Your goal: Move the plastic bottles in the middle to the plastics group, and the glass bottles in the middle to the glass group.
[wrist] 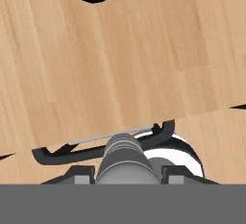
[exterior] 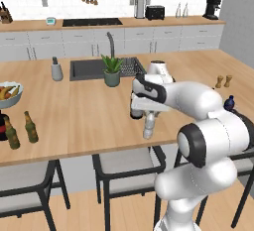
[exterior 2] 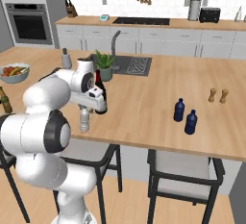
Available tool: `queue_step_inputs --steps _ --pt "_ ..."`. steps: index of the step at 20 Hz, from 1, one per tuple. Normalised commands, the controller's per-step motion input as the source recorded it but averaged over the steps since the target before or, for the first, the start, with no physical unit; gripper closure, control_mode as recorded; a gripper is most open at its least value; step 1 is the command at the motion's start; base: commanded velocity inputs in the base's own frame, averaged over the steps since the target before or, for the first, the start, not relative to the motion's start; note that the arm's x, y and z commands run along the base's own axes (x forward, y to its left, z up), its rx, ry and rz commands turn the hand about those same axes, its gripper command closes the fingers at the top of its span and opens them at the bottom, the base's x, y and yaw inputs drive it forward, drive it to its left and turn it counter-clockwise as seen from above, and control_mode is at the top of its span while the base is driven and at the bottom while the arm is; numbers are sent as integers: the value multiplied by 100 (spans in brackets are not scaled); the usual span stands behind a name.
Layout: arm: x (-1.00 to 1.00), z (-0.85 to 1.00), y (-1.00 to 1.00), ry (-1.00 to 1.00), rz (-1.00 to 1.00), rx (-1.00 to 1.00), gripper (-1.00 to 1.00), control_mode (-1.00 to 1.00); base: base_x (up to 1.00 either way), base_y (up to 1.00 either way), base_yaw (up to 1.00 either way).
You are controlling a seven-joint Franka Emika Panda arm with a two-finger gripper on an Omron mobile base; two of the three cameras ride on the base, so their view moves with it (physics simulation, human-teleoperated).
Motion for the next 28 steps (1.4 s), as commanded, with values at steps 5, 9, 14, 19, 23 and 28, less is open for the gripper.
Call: queue_step_inputs --steps 5,9,14,19,23,28 --pt "2 0 -91 0 -24 0 100 -100 0 0 0" --pt "20 0 -91 3 -26 -2 100 -100 0 0 0" --pt "35 0 -86 4 -23 -7 100 -100 0 0 0" --pt "43 0 -79 0 -23 -12 100 -100 0 0 0" --pt "48 0 -73 0 -24 -6 100 -100 0 0 0" --pt "45 0 -78 0 -23 -1 100 -100 0 0 0"
